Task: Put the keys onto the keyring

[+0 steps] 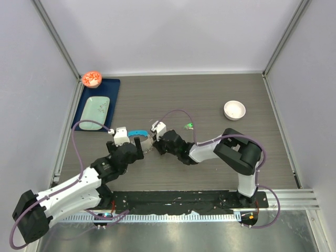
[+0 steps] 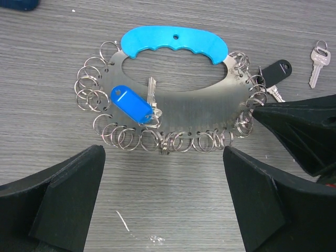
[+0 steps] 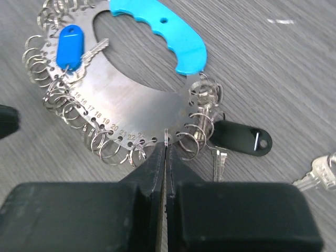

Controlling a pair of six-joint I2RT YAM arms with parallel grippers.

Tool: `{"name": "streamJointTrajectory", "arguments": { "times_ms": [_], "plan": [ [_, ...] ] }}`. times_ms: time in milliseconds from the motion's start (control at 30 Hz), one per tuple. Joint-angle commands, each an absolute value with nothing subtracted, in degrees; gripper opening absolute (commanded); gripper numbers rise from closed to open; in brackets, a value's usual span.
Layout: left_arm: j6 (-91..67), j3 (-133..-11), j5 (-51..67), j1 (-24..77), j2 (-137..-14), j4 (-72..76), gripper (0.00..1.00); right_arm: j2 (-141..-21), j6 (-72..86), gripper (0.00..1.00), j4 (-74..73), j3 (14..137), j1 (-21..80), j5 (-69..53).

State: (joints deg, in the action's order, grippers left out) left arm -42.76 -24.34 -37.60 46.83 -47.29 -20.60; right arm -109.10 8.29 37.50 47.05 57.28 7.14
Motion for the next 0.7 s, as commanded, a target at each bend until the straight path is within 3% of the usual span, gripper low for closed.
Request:
{"name": "streamJointTrajectory", "arguments": {
  "times_ms": [0,433,667],
  "plan": [
    [-36.4,-20.66,-37.88,47.11,-41.6,-11.7,1.0,-101.01,0.18,0.01,28.58,51.94,57.75,1.5],
    [-23.91,-9.85,-25.33,47.11,-7.95,-2.3,1.0,-85.27,-14.32,0.01,-9.64,64.15,59.41,-4.13],
    [-17.16,-6.33,-9.51,47.02,-4.12,7.63,0.97,-78.5,-16.35,0.01,-25.73,70.22,59.68,-4.22]
  ]
}}
